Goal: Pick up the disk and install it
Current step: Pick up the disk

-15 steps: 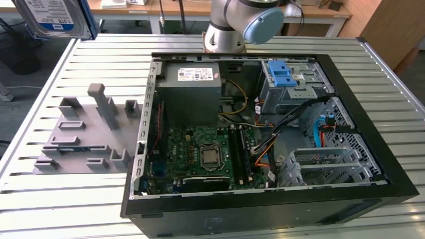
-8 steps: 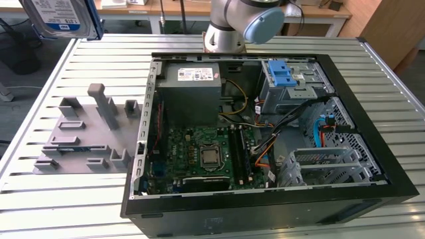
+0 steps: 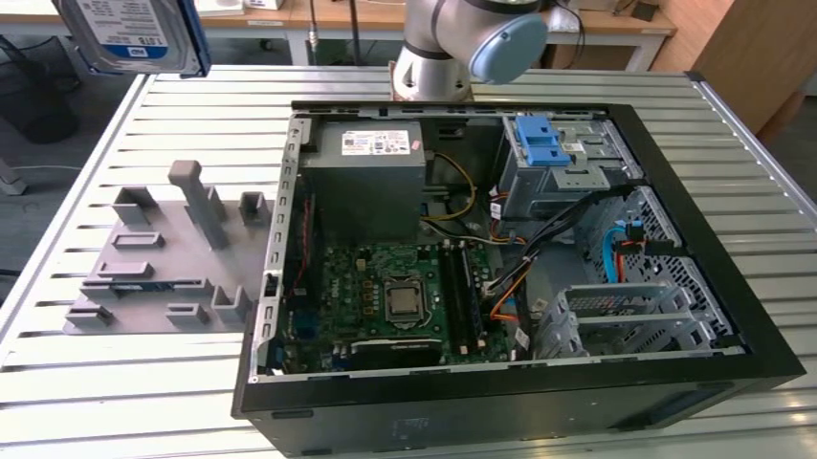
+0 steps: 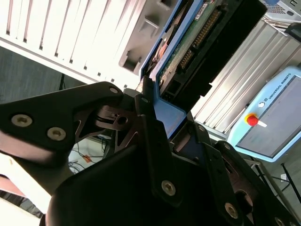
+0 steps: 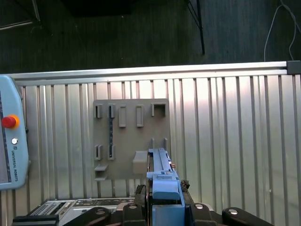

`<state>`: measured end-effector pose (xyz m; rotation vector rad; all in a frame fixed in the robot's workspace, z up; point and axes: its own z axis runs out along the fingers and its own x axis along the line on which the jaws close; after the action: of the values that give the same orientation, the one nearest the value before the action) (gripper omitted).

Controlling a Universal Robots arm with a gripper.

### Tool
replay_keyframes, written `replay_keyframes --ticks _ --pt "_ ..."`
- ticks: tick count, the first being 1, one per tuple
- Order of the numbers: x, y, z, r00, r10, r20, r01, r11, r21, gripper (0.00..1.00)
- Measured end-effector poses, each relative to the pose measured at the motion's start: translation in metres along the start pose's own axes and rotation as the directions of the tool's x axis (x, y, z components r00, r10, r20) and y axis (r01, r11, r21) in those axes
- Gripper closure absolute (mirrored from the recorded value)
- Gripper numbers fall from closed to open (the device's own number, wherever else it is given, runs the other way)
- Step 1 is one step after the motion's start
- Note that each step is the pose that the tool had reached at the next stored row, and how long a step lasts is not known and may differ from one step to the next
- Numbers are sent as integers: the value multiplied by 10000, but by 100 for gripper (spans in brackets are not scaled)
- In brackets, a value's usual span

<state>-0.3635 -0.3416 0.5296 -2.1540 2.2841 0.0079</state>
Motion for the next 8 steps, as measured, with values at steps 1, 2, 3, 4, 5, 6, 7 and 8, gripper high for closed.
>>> replay_keyframes --ticks 1,2,3,4,5,6,7,8 --pt "-1 -17 0 10000 0 0 0 10000 0 64" --pt "-2 -35 0 10000 0 0 0 10000 0 64" --pt "-3 -54 0 10000 0 0 0 10000 0 64" --pt "-4 -75 0 10000 0 0 0 10000 1 64" --pt "-5 -92 0 10000 0 0 0 10000 0 64" --pt "-7 -113 0 10000 0 0 0 10000 1 64" --pt "-8 -131 0 10000 0 0 0 10000 1 64" --pt "-9 -149 0 10000 0 1 0 10000 1 64"
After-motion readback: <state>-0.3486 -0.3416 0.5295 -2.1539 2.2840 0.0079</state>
